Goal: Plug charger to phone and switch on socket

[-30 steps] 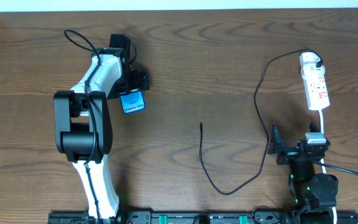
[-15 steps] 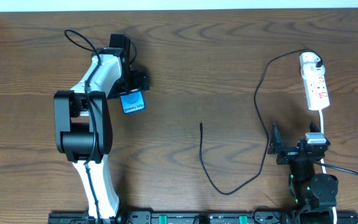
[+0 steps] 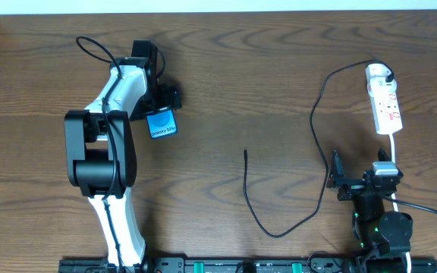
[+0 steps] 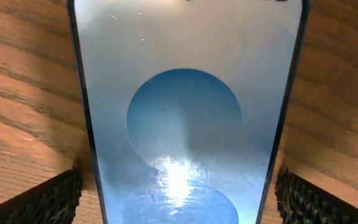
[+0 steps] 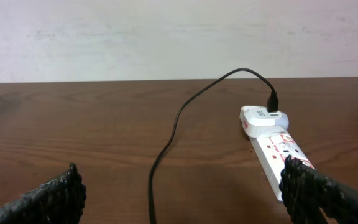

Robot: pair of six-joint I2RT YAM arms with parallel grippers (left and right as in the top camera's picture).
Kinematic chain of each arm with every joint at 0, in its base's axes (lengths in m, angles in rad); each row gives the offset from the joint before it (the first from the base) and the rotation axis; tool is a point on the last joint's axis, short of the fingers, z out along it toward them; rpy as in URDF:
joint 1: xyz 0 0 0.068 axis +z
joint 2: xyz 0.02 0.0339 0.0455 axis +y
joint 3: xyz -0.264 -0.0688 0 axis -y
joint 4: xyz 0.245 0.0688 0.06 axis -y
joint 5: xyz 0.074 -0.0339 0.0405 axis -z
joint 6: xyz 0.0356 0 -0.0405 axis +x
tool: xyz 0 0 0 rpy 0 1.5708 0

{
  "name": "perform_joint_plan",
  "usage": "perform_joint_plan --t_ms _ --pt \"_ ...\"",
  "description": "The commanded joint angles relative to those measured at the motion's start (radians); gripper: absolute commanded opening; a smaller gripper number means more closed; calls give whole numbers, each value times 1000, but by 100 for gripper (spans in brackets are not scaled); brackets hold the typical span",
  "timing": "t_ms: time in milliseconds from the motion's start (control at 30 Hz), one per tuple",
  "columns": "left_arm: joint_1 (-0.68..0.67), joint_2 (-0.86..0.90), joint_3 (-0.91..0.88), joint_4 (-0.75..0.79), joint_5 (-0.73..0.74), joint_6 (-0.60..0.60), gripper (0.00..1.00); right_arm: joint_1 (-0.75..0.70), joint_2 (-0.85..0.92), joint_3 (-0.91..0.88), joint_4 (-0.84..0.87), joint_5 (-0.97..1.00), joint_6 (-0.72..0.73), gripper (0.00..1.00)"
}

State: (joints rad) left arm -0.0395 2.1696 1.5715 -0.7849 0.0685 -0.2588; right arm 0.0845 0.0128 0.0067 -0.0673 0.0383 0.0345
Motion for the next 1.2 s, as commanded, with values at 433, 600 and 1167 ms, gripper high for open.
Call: perform_joint_plan --t_ms 433,600,1167 --pt "6 62 -8 -26 16 42 100 9 -6 -1 -3 8 10 99" --pt "6 62 -8 -27 -2 45 100 9 -6 -1 -4 8 10 99" --pt "6 62 -8 -24 -2 45 90 9 -6 -1 -3 8 10 99"
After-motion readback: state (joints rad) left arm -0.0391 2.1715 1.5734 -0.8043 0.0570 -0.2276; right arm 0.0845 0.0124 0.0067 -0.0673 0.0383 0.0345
